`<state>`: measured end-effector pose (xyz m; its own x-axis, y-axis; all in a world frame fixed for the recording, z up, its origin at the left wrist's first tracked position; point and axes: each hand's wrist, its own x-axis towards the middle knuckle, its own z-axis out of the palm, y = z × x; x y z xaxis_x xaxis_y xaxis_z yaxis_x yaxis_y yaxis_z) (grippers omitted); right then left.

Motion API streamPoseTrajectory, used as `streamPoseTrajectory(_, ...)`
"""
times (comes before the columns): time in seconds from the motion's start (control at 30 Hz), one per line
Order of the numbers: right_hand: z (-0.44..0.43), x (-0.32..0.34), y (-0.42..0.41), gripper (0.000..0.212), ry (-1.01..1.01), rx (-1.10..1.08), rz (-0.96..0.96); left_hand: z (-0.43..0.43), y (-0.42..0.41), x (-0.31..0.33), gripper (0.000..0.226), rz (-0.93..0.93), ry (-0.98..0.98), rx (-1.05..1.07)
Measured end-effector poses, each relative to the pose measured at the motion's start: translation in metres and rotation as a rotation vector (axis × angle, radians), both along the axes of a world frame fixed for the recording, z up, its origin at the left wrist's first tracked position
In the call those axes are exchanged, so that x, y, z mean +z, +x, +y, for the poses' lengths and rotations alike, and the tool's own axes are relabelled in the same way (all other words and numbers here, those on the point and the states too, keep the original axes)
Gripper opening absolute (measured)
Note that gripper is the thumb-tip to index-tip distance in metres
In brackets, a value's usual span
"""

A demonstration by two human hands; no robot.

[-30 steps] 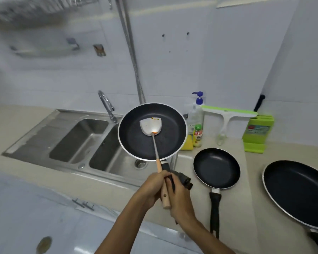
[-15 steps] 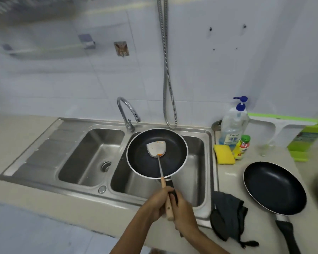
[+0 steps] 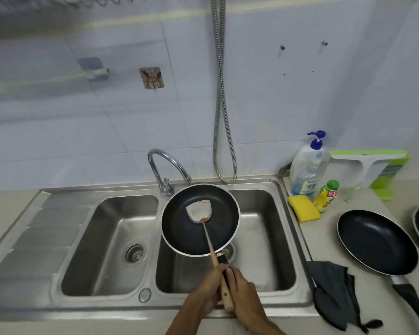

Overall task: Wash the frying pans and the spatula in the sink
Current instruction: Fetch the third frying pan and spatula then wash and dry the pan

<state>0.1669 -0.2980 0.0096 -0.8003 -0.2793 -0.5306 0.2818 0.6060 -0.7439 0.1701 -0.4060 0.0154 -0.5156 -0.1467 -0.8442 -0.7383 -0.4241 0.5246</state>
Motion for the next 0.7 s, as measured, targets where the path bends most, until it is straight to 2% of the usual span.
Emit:
streamPoseTrajectory(0.2,-0.012,0.005,-0.009,0.039,0.025,-0.022,-0.019,-0.015,-0.009,-0.016,0.027,0.052,0.009,0.103)
streamPoseTrajectory(0.4,-0.013,0.001,-0.018,0.041,0.102,-0.008,-0.006,-0.016,-0.021,-0.026,0.029,0.061,-0.024,0.081)
streamPoseTrajectory(0.47,-0.013,-0.003,-0.023,0.054,0.109,0.024,-0.005,-0.016,-0.025,-0.029,0.028,0.049,-0.018,0.089)
streamPoseTrajectory(0.53,-0.012,-0.004,-0.027,0.087,0.088,0.120,-0.003,-0.015,-0.029,-0.032,0.030,0.046,-0.011,0.106)
streamPoseTrajectory(0.57,-0.011,-0.002,-0.028,0.086,0.089,0.120,-0.005,-0.014,-0.030,-0.031,0.032,0.044,-0.002,0.119)
streamPoseTrajectory(0.63,-0.011,-0.001,-0.031,0.052,0.122,0.039,-0.014,-0.011,-0.036,-0.031,0.033,0.022,0.020,0.132)
streamPoseTrajectory(0.7,-0.011,-0.001,-0.032,0.041,0.124,-0.009,-0.011,-0.010,-0.038,-0.030,0.032,0.016,0.038,0.147)
